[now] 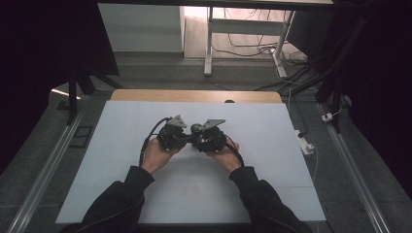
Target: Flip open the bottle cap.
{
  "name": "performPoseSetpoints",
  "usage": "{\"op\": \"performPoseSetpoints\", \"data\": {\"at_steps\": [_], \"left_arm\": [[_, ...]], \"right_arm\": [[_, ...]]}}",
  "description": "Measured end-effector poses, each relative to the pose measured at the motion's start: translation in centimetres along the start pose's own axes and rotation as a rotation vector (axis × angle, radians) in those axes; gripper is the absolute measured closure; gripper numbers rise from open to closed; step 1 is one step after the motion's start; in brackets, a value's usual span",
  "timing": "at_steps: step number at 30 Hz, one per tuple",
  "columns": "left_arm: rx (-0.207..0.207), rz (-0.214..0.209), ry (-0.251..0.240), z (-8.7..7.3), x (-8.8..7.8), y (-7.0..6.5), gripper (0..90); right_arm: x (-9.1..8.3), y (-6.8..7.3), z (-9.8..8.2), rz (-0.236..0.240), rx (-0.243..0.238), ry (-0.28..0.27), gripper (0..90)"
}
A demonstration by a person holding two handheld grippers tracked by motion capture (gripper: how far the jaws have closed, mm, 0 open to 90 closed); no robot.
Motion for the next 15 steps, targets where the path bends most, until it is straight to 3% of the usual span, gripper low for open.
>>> {"op": "performPoseSetpoints", "data": {"at_steps": [8,15], "left_arm": [[-0.008,-0.009,-0.014,0.44,-0.38,-0.16,88.2],[-0.019,0.010,-0.026,0.92,-0.94,0.18,88.2]], "right_arm": [[0.01,0.03,0.00,0.001,0.000,0.001,52.8],[0.02,0.04,0.00,0.000,-0.003,0.002,52.8]]}}
Point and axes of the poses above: each handheld gripper's, and its own axes: x roughly forward along the jaws, z roughly out of its top, y roughly to its left, the point moved 6 cm from there along x, roughly forward along the jaws, and after that the axes turned 14 degrees about x, right-handed, at the moved point
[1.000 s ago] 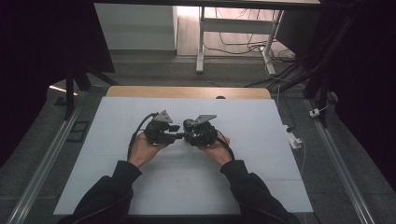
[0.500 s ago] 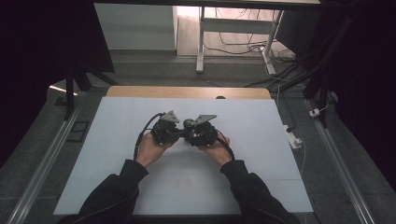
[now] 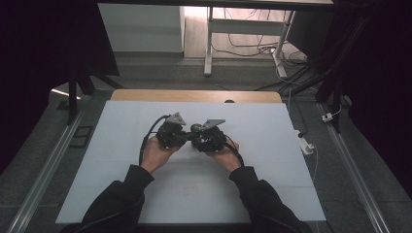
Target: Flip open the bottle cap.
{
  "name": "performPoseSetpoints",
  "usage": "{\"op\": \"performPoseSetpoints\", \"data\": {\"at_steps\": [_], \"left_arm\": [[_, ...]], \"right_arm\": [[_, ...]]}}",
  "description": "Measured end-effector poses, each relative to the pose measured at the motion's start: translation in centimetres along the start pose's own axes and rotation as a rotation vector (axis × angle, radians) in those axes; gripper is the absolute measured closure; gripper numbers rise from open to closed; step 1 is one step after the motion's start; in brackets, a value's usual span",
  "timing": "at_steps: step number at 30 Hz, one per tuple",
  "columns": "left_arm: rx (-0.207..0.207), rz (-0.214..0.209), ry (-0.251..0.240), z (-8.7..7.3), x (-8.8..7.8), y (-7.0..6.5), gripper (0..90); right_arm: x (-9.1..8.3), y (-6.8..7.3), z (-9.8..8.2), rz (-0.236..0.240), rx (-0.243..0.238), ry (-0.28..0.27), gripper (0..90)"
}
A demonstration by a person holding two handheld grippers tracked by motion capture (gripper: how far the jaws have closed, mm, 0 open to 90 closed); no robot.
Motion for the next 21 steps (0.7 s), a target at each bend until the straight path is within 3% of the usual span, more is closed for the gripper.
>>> {"op": "performPoseSetpoints", "data": {"at_steps": [21], "left_arm": [[-0.011,0.045,-0.010,1.5,-0.9,1.6,88.3]], "right_arm": [[0.0,0.0,0.0,-0.003,-0.005,0.002,52.8]]}}
Point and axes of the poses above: each handheld gripper's, and its own axes: x roughly forward along the jaws, z roughly out of its top, y roughly to its left, the point moved 6 cm from there along x, roughly forward along the jaws, and after that the axes turned 14 degrees about x, right-handed, at the moved point
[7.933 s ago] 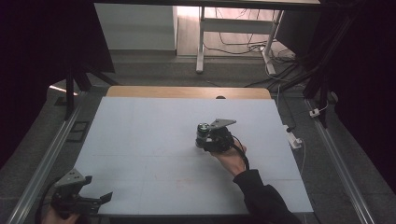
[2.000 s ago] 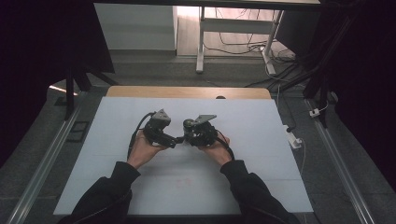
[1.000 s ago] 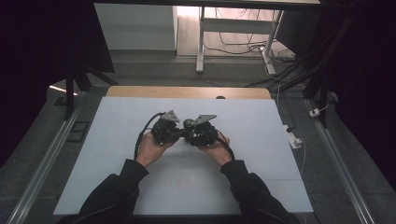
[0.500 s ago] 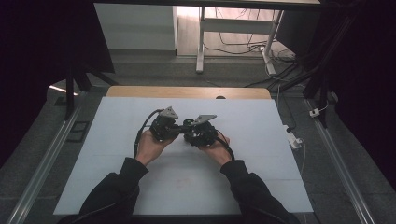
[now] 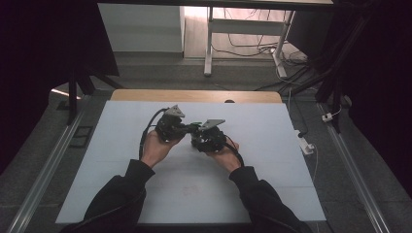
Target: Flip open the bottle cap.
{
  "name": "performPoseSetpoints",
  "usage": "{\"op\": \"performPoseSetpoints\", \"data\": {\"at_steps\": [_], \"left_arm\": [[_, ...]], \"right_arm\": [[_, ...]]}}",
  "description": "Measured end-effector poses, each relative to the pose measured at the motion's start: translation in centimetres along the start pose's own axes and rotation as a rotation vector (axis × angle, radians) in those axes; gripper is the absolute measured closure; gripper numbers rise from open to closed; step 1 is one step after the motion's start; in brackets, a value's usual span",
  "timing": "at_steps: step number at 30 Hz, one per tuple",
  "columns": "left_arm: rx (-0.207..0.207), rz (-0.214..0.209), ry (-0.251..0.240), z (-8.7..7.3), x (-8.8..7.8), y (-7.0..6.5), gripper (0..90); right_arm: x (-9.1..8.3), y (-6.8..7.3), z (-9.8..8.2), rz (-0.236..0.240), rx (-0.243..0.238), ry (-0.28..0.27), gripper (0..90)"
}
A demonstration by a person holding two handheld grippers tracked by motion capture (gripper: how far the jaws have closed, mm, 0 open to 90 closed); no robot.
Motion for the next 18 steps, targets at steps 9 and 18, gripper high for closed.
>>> {"op": "performPoseSetpoints", "data": {"at_steps": [9,18], "left_arm": [[-0.036,0.052,0.018,0.3,-0.3,2.2,88.3],[-0.015,0.061,0.049,-0.5,0.0,2.0,85.5]], "right_arm": [[0.0,0.0,0.0,0.001,-0.007,0.000,52.8],[0.0,0.0,0.0,-0.006,-0.010,0.005,52.4]]}}
Point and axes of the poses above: each handheld gripper's, and its own axes: x roughly forward along the jaws, z roughly out of its top, y roughly to its left, the point moved 6 cm from there along x, roughly forward along the jaws, and after that the axes turned 14 degrees about x, right-handed, at the moved point
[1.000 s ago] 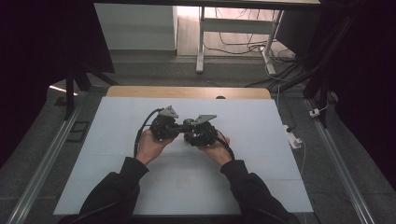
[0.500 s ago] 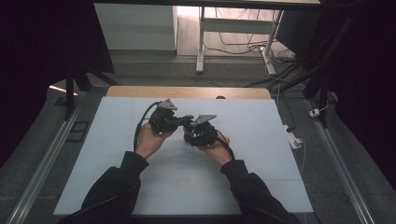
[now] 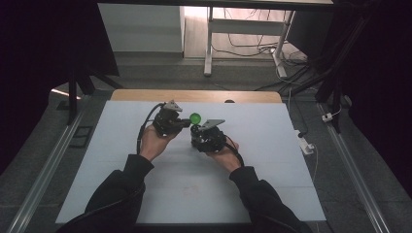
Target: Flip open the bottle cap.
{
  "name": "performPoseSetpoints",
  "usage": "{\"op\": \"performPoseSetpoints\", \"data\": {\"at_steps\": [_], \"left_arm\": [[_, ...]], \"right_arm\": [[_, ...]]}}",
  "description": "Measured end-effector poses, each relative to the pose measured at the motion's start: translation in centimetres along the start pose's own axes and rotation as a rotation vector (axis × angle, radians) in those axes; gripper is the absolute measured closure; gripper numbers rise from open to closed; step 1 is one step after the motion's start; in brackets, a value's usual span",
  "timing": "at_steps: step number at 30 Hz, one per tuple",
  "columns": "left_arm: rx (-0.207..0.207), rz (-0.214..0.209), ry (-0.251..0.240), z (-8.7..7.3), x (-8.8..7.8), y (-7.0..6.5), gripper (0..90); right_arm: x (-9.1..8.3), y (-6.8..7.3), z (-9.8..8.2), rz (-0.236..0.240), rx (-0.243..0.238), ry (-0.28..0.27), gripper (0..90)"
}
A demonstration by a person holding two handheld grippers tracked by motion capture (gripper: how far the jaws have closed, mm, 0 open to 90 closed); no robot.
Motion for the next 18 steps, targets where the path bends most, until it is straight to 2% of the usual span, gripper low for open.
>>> {"op": "performPoseSetpoints", "data": {"at_steps": [4,7,11,12,18], "left_arm": [[-0.008,-0.009,-0.017,-0.5,-0.1,-0.4,81.9],[-0.016,-0.012,-0.017,-0.9,-0.3,-0.5,77.3],[-0.015,-0.019,-0.011,-1.5,-0.7,-0.8,68.3],[-0.012,-0.020,-0.008,-1.7,-0.8,-0.9,68.3],[-0.012,-0.025,-0.007,-2.3,-1.7,-1.4,55.1]], "right_arm": [[0.0,0.1,0.0,-0.006,0.011,0.002,51.5],[0.1,0.0,-0.1,0.006,0.037,0.018,46.8],[-0.3,0.0,0.0,0.011,0.073,0.005,39.5],[-0.3,0.0,0.0,0.011,0.073,0.005,39.5],[-0.9,0.2,-0.1,0.012,0.097,0.003,30.6]]}}
Point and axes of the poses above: each handheld gripper's, and its own axes: x roughly forward along the jaws, z roughly out of its top, y roughly to its left, the point moved 6 cm from there along x, roughly forward along the jaws, and after that the axes turned 14 degrees about x, right-handed, at the moved point
